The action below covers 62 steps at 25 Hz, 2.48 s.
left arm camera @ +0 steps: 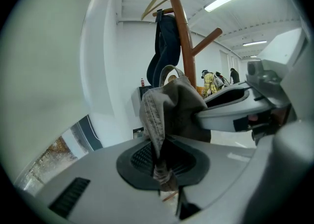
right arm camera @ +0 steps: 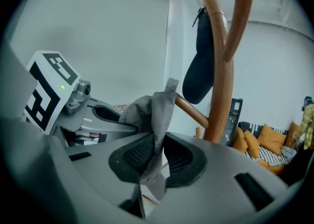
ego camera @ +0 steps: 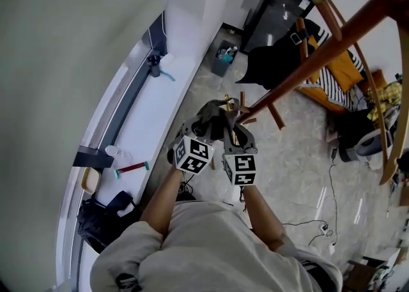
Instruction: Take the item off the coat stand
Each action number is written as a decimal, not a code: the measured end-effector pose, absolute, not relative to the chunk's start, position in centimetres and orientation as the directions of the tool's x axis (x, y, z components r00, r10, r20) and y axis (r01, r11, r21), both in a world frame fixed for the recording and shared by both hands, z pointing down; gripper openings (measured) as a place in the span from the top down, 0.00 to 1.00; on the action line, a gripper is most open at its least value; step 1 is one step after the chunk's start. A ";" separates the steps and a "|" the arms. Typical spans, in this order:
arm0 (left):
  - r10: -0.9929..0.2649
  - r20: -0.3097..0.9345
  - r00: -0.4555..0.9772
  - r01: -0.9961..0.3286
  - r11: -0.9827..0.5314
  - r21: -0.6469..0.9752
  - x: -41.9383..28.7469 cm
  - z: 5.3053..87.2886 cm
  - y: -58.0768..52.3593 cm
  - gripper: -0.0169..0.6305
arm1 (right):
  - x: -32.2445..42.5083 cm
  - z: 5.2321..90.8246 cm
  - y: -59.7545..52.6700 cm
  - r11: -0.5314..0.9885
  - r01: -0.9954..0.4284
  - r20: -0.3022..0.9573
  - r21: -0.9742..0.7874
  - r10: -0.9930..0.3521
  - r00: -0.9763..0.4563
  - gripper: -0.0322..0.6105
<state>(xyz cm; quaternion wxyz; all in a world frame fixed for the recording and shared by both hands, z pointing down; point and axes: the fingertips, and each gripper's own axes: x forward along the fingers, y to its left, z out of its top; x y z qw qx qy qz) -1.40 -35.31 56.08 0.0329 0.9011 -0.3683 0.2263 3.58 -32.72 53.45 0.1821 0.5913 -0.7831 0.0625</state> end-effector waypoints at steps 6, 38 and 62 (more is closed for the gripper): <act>-0.700 0.425 0.574 -0.747 -0.660 -0.079 -5.5 56.1 -34.9 0.92 | 0.1 53.6 -32.8 0.379 -0.919 0.361 0.110 -0.877 -0.319 0.87; -0.915 0.329 0.233 -0.965 -0.259 -0.038 -10.2 49.4 -17.4 0.92 | -4.0 48.3 -19.4 0.714 -0.696 0.222 0.079 -0.693 -0.686 0.87; -0.963 0.177 0.204 -0.971 -0.222 -0.086 -2.6 42.5 -8.5 0.92 | 4.0 41.8 -11.1 0.708 -0.697 0.068 0.114 -0.705 -0.706 0.88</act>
